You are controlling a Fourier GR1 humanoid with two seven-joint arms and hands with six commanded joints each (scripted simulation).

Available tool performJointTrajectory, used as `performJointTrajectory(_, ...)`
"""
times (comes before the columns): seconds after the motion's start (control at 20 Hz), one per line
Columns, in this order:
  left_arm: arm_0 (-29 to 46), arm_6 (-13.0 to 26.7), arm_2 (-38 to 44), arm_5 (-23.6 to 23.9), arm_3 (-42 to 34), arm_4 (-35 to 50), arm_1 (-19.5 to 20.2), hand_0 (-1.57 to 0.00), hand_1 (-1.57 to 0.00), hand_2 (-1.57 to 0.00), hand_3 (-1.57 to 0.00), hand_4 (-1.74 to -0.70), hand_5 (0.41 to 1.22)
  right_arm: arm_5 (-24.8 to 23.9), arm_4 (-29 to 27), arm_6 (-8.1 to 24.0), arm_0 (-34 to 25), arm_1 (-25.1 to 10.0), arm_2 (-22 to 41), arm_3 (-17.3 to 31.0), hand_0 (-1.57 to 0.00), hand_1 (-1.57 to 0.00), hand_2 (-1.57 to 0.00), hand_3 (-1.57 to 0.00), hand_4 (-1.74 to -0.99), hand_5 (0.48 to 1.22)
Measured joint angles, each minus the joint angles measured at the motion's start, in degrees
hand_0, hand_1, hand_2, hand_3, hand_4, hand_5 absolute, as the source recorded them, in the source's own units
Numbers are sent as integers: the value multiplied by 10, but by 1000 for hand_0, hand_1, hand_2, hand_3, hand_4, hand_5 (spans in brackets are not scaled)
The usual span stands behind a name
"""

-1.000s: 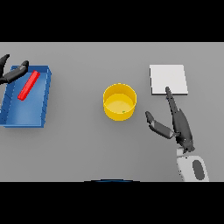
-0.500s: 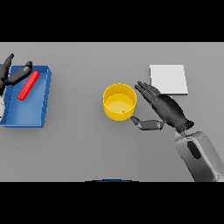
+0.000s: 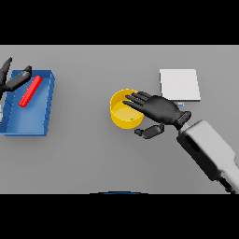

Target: Pick up the red beaker and tilt it to pour out 1 green nut into yellow bowl. Pick up the yellow bowl and place it on the metallic measuring scale.

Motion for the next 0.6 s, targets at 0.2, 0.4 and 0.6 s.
performJointTrajectory(0.2, -5, 2, 0, -4, 2, 1, 0, 1, 1, 1, 1, -808, 696, 30, 17, -11, -50, 21, 34, 61, 1, 1, 1, 1, -1161, 658)
performJointTrajectory(0.4, -9, -12, 2, -5, 14, -4, 5, 1, 1, 1, 1, -805, 702, 68, 29, -9, -85, 30, 60, 94, 1, 1, 1, 1, -1168, 673)
performJointTrajectory(0.6, -1, -16, 4, -9, 12, -1, 7, 1, 1, 1, 1, -802, 703, 78, 41, -11, -110, 42, 76, 142, 1, 1, 1, -4, -1184, 676)
